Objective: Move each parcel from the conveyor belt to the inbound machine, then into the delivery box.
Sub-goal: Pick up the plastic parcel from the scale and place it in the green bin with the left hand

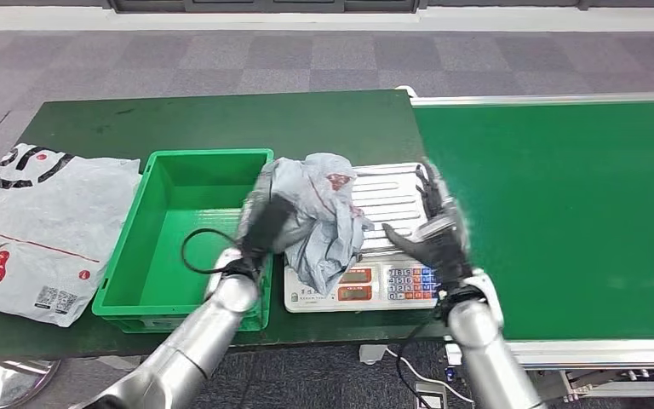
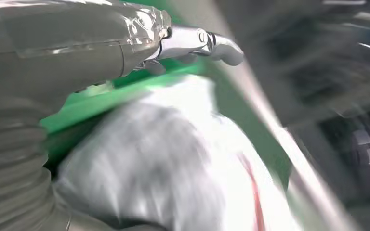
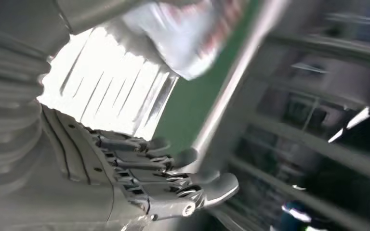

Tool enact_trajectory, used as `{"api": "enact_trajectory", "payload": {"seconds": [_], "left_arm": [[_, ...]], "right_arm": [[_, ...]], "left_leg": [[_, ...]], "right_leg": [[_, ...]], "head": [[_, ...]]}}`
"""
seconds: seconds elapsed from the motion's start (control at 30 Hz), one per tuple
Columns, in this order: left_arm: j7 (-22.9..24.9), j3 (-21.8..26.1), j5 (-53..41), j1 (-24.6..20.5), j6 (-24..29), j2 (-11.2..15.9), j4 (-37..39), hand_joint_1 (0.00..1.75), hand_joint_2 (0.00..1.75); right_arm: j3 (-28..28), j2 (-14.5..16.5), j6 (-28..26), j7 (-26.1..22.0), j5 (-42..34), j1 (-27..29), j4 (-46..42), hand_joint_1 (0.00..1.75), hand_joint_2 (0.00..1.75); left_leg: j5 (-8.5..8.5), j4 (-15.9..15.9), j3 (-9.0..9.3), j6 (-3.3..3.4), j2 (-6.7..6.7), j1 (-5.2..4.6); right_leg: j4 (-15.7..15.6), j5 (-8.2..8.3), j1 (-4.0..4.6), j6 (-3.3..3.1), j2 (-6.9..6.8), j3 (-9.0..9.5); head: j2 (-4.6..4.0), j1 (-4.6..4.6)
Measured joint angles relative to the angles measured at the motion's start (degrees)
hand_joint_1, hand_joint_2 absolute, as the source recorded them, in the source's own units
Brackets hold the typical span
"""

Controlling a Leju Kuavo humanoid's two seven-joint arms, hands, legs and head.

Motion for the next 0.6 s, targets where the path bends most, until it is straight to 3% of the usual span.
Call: {"api": "enact_trajectory", "payload": {"seconds": [0.07, 0.13, 0.23, 0.43, 0.57, 0.6], "left_arm": [[0.2, -7.6, -17.6, -2.9, -0.8, -0.6, 4.0, 0.0, 1.75], [0.5, -13.2, -26.3, -4.5, -1.8, -1.1, 7.1, 0.0, 1.75], [1.2, -17.7, -24.9, -6.4, -2.1, -1.4, 10.3, 0.0, 1.75], [2.9, -22.2, -24.1, -8.8, -1.5, -1.9, 13.6, 0.0, 1.75], [3.4, -23.2, -24.8, -9.0, -0.9, -1.9, 14.5, 1.71, 1.75], [3.5, -23.5, -25.3, -9.0, -1.3, -1.9, 14.7, 1.75, 1.75]], "right_arm": [[-5.3, -1.2, 4.2, -3.7, -12.1, -2.1, 4.0, 0.0, 1.75], [-8.8, -1.5, 6.2, -4.6, -13.6, -2.8, 5.8, 0.0, 1.75], [-11.6, -1.5, 7.1, -3.8, -8.9, -2.4, 6.6, 0.0, 1.75], [-13.6, -1.6, 7.6, -3.2, -7.8, -2.5, 7.5, 0.0, 1.75], [-14.1, -1.6, 7.9, -3.1, -8.0, -2.6, 8.1, 0.0, 1.75], [-14.1, -1.6, 8.0, -3.1, -8.0, -2.6, 8.2, 0.0, 1.75]], "left_leg": [[0.11, 0.0, -0.1, 0.13, -0.33, -0.04], [0.05, 0.0, -0.08, 0.11, -0.09, -0.1], [-0.04, 0.0, -0.07, 0.12, 0.42, -0.16], [0.03, 0.0, -0.07, 0.05, 0.41, -0.08], [0.04, 0.0, -0.06, 0.04, 0.41, -0.08], [0.05, 0.0, -0.06, 0.04, 0.41, -0.08]], "right_leg": [[0.0, 0.06, -0.05, 0.08, -0.31, 0.16], [-0.1, 0.18, -0.1, 0.08, -0.07, 0.13], [-0.1, 0.3, -0.13, 0.11, 0.41, -0.07], [0.0, 0.26, -0.05, 0.06, 0.37, -0.1], [0.0, 0.26, -0.06, 0.06, 0.37, -0.1], [0.0, 0.26, -0.06, 0.06, 0.37, -0.1]], "head": [[0.0, 0.04], [0.0, 0.04], [0.0, 0.03], [0.0, 0.03], [0.0, 0.03], [0.0, 0.03]]}}
